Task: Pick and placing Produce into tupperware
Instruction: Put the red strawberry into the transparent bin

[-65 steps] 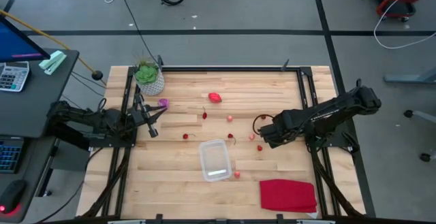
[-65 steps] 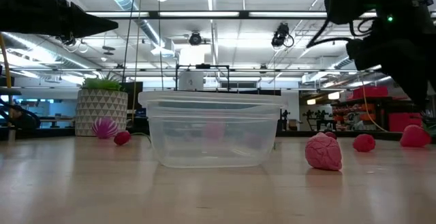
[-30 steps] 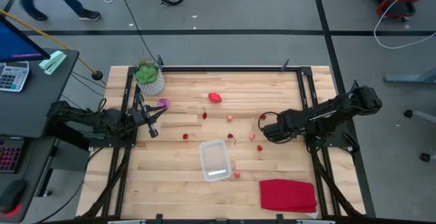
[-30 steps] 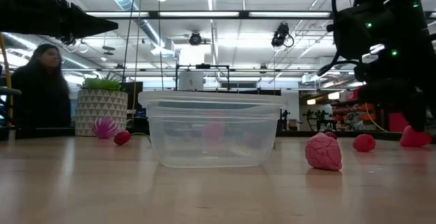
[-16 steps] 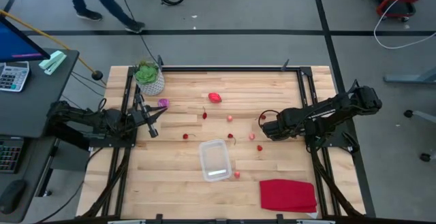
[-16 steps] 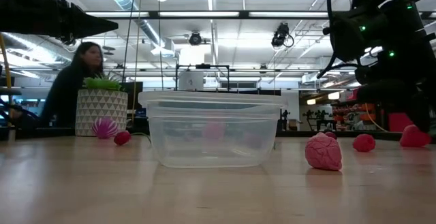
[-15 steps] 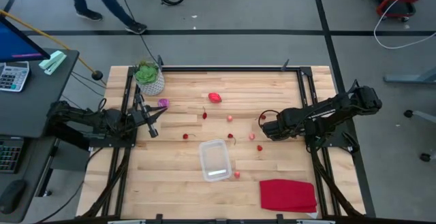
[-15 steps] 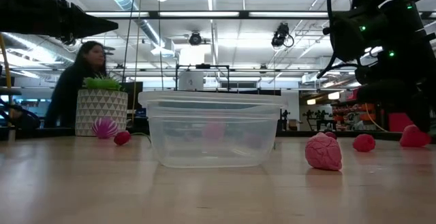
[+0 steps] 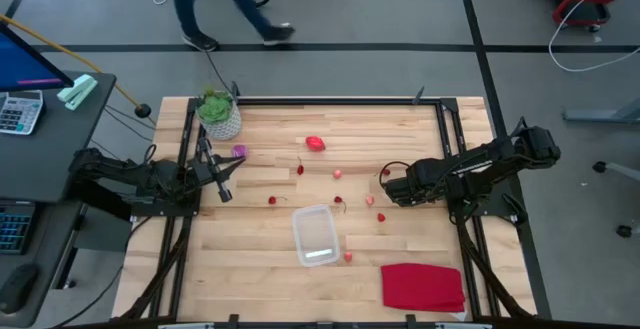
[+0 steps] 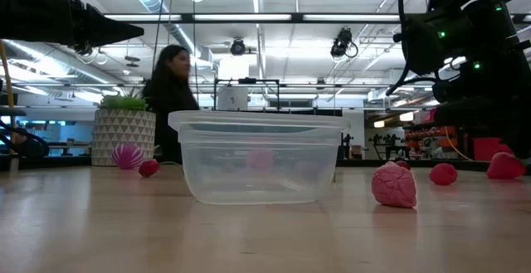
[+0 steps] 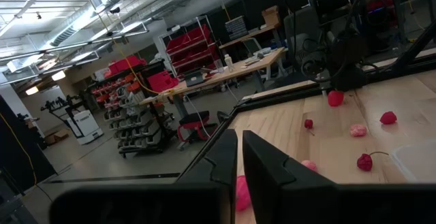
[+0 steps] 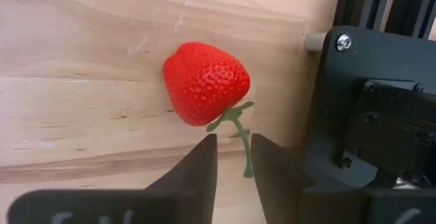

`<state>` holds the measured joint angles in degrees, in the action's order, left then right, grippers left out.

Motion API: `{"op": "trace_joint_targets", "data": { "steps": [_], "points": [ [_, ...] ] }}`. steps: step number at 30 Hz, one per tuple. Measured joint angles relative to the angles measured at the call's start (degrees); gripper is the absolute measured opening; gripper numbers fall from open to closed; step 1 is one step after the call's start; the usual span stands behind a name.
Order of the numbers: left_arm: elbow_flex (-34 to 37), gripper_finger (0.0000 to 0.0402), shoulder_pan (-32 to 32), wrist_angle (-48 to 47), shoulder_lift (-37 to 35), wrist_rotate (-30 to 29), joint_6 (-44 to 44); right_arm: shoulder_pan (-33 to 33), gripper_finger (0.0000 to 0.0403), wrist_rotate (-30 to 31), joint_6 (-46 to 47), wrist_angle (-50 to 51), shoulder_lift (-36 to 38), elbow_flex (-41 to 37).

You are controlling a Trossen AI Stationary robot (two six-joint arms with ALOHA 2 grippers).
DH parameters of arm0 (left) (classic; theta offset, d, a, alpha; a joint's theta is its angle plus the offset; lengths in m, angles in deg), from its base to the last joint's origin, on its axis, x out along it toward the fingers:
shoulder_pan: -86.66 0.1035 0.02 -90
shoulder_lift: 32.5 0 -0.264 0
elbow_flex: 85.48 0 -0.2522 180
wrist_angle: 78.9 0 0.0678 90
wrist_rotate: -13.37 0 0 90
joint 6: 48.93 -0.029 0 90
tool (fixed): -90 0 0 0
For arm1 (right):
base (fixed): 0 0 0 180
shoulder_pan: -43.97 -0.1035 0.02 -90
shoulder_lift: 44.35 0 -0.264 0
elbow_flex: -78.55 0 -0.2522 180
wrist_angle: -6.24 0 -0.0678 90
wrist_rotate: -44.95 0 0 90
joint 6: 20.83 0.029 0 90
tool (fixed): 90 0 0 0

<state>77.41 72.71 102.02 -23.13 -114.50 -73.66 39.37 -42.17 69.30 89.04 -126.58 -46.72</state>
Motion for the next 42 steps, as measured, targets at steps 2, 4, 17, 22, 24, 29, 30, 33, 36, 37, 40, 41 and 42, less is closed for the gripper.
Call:
{"op": "trace_joint_targets", "data": {
  "steps": [2,4,17,22,24,29,30,33,36,37,40,41,42],
  "points": [
    [0.01,0.0025,-0.01,-0.01,0.00,0.00,0.00,0.00,0.0087,-0.73,-0.09,-0.31,0.00,0.00],
    [0.01,0.0023,0.01,-0.01,0.00,0.00,0.00,-0.01,0.0083,-2.00,-0.13,-0.35,0.00,0.00],
    [0.01,0.0036,0.01,-0.01,0.00,0.00,0.00,-0.17,0.0063,-0.32,-0.02,-0.36,-0.02,0.00],
    [0.01,0.0028,0.01,-0.01,0.00,0.00,-0.02,-0.15,0.0022,0.02,-0.13,-0.38,-0.02,0.00],
    [0.01,0.0025,0.01,-0.01,-0.01,0.00,-0.01,-0.32,0.0008,0.17,-0.57,-0.59,-0.02,0.00],
    [0.01,0.0025,0.01,-0.01,0.00,0.00,-0.02,-1.71,0.0009,6.03,-2.53,-4.35,-0.02,0.00],
    [0.01,0.0027,0.01,-0.01,-0.02,0.00,-0.02,-2.00,0.0007,7.72,-3.10,-5.48,-0.02,0.02],
    [0.00,0.0031,0.00,0.01,0.00,0.00,-0.01,-3.29,0.0004,14.32,-3.30,-8.05,-0.02,1.22],
    [0.01,0.0034,-0.01,0.01,0.00,0.00,-0.02,-4.99,0.0004,23.45,-3.50,-11.36,-0.02,4.14],
    [0.01,0.0033,0.01,0.01,0.00,0.00,-0.02,-5.63,0.0003,26.66,-4.20,-13.02,-0.02,5.41],
    [0.01,0.0029,-0.01,0.01,-0.02,0.00,-0.02,-7.67,0.0003,34.70,-10.46,-21.63,-0.02,9.03],
    [0.01,0.0028,-0.01,0.01,0.00,0.00,-0.02,-8.35,0.0003,36.66,-13.92,-26.33,-0.02,9.95],
    [0.01,0.0026,0.01,0.01,-0.01,0.00,-0.02,-9.07,0.0003,38.28,-18.39,-32.55,-0.02,10.61]
  ]
}}
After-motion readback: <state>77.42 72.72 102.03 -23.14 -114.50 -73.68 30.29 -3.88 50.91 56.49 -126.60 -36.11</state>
